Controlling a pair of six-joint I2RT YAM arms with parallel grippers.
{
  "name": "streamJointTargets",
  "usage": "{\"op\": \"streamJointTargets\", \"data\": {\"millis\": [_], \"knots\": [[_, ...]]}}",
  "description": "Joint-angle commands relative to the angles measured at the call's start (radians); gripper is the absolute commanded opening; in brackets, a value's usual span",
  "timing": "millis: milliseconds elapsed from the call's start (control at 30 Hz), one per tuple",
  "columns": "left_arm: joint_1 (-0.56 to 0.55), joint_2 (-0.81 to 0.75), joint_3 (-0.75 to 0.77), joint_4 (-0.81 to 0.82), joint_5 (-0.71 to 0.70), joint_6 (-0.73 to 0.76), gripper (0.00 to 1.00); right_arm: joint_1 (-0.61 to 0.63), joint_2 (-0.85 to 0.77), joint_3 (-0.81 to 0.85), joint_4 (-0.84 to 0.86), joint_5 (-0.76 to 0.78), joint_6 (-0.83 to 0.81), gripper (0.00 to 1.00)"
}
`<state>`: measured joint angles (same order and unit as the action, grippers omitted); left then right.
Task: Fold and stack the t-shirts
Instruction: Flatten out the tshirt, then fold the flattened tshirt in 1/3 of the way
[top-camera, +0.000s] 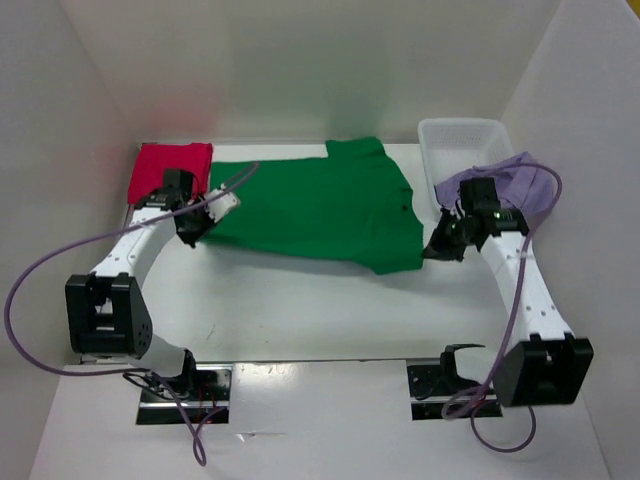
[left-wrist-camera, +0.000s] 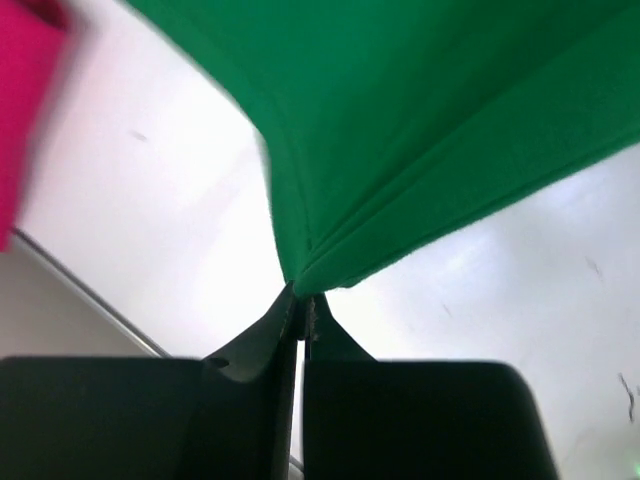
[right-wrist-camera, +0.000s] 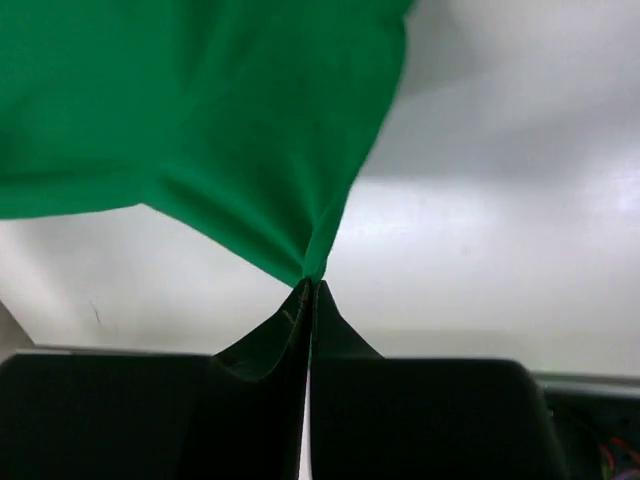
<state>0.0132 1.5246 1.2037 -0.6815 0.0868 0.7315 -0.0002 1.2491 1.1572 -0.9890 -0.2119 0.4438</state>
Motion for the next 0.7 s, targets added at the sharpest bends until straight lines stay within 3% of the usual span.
{"op": "streamJointTargets", "data": {"millis": [0,167,333,467,667], "knots": [[-0.001,-0.092,-0.127,0.021,-0.081,0.078,0.0,0.049,-0.167,-0.085,-0.011,-0.038,0.058,0.0],[-0.001,-0.162,-0.251,-0.055,-0.081,0.056,0.0,0.086,-0.252,-0.221,-0.034,-0.064,0.105,0.0],[-0.001,-0.236,-0.306,-0.19,-0.081,0.031,0.0,0.086,-0.261,-0.212,-0.1,-0.046,0.085,0.0],[-0.001,-0.239,-0.316,-0.187,-0.071,0.006,0.0,0.095,-0.165,-0.202,-0.066,-0.043,0.067,0.0],[-0.001,-0.114,-0.27,-0.173,-0.082,-0.043,0.0,0.105,-0.018,-0.189,0.016,-0.014,0.047,0.0]]}}
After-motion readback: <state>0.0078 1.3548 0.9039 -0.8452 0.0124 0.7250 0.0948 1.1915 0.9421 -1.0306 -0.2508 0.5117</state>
